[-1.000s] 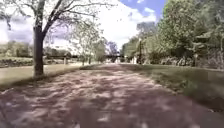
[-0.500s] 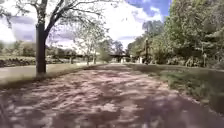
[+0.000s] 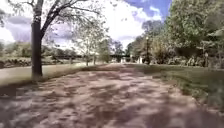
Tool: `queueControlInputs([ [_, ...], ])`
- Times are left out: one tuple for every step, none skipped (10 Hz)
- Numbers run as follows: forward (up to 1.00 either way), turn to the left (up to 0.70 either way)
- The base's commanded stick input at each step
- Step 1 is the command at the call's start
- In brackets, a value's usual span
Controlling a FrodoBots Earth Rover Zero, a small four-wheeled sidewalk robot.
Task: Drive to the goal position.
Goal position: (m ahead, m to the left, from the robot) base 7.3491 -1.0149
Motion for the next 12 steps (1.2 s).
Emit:
queueControlInputs([
  [1.0,-0.39],
  [1.0,-0.4],
  [1.0,-0.19],
  [1.0,0.0],
  [1.0,0.0],
  [1.0,0.0],
  [1.0,0.0],
  [1.0,0.0],
  [1.0,0.0],
  [1.0,0.0],
  [1.0,0.0],
  [1.0,0.0],
])
